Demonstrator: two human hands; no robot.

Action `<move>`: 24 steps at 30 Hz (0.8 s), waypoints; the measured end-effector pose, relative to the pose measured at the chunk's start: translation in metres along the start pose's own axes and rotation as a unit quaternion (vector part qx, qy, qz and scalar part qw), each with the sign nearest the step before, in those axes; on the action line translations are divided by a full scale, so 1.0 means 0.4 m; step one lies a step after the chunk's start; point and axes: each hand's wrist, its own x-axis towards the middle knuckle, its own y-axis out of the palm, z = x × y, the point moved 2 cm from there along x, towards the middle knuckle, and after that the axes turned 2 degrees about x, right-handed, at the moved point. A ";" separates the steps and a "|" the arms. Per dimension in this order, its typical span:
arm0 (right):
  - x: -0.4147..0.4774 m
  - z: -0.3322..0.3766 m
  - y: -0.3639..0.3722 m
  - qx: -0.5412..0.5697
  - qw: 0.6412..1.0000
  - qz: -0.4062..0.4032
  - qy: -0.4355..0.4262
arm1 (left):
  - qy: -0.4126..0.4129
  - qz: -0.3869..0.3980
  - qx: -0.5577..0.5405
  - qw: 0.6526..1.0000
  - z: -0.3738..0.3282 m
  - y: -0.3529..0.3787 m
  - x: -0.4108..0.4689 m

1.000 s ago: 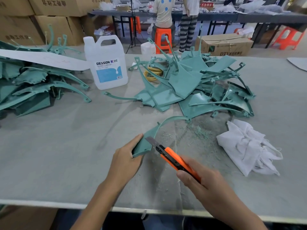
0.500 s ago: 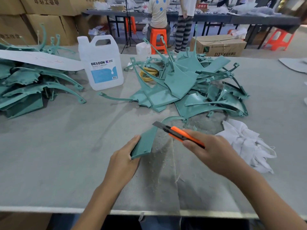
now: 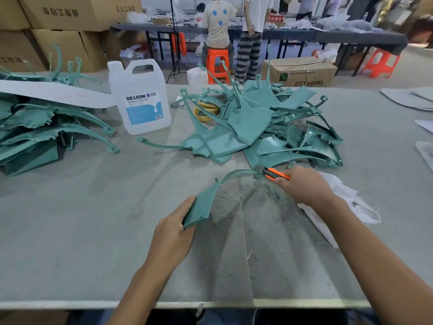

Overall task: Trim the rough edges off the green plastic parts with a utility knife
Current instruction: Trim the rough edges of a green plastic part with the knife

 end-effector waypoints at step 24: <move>-0.340 0.098 0.169 0.319 0.907 -0.023 -0.273 | -0.047 -0.029 -0.074 0.996 0.016 0.003 0.024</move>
